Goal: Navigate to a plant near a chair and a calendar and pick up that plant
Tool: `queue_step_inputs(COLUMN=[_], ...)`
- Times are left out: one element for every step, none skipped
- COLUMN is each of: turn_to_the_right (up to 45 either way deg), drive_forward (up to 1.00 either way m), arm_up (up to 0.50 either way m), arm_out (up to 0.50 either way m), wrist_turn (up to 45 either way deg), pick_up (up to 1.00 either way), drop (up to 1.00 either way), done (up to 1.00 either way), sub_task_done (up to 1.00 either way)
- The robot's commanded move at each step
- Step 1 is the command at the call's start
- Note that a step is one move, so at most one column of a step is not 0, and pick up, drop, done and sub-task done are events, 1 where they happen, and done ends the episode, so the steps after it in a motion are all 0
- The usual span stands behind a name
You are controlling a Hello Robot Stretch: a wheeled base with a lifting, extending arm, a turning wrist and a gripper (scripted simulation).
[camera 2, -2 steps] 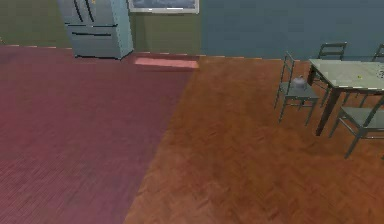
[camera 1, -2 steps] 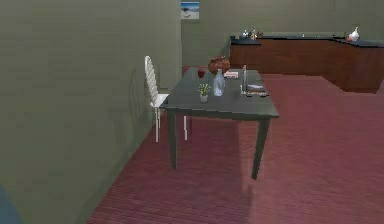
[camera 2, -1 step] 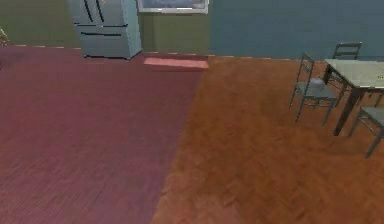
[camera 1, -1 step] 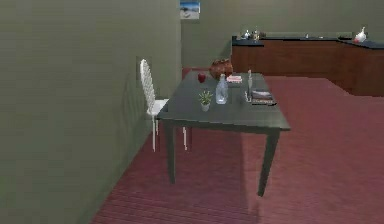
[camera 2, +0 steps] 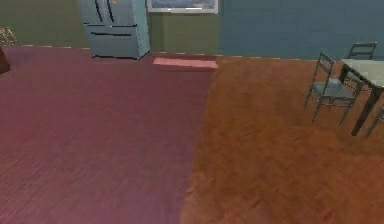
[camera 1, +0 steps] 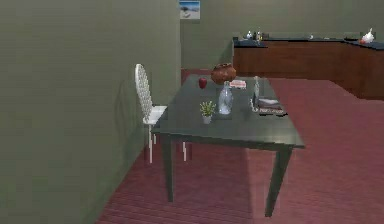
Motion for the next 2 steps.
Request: queue_step_inputs(turn_to_the_right=[27.0, 0.0], drive_forward=[0.00, 0.60], arm_up=[0.00, 0.00], arm_out=[0.00, 0.00], wrist_turn=[0.0, 0.0], pick_up=[0.00, 0.00], drop=[0.00, 0.00], done=[0.00, 0.00], sub_task_done=[0.00, 0.00])
